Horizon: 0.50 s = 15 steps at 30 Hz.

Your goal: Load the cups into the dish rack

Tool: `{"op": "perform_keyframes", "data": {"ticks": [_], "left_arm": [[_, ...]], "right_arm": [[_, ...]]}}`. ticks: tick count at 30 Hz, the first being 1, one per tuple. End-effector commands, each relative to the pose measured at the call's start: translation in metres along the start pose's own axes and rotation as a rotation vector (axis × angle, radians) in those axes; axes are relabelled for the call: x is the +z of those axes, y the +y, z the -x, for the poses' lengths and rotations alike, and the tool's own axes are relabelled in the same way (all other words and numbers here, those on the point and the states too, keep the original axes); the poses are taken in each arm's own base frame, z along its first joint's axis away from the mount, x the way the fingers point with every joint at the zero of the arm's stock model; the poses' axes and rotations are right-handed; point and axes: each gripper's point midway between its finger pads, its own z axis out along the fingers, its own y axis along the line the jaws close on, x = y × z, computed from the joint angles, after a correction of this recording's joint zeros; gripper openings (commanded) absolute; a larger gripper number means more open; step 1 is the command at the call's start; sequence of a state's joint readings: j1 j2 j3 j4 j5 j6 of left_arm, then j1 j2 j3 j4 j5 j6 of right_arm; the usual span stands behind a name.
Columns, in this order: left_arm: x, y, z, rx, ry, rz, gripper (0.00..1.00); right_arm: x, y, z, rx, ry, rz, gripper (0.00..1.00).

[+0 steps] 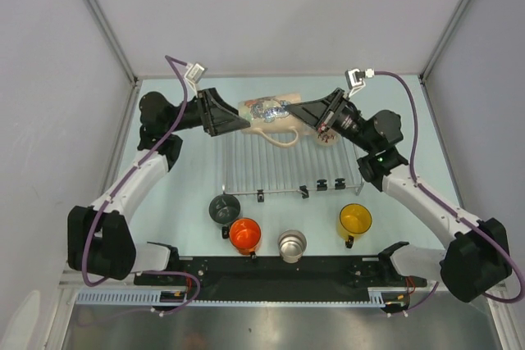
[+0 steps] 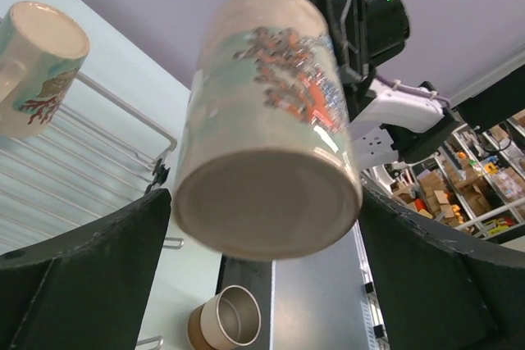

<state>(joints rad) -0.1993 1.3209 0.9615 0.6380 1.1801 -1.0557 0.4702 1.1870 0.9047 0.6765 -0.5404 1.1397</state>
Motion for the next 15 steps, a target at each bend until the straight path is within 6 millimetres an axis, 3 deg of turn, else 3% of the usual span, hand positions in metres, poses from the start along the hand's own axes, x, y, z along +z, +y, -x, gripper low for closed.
{"op": "perform_keyframes", "data": {"ticks": [1,2,15], "left_arm": [[-0.001,-0.028,0.001,0.072,-0.009,-0.060,1.00],[0.000,-0.030,-0.001,0.072,-0.005,-0.065,1.00],[0.011,-0.038,-0.007,0.112,0.031,-0.082,1.00]], "right_arm": [[0.000,0.060,0.016,-0.044,-0.068,0.256,0.00],[0.004,0.053,0.015,-0.028,-0.062,0.248,0.00],[0.012,0.049,0.003,-0.004,-0.047,0.264,0.00]]}}
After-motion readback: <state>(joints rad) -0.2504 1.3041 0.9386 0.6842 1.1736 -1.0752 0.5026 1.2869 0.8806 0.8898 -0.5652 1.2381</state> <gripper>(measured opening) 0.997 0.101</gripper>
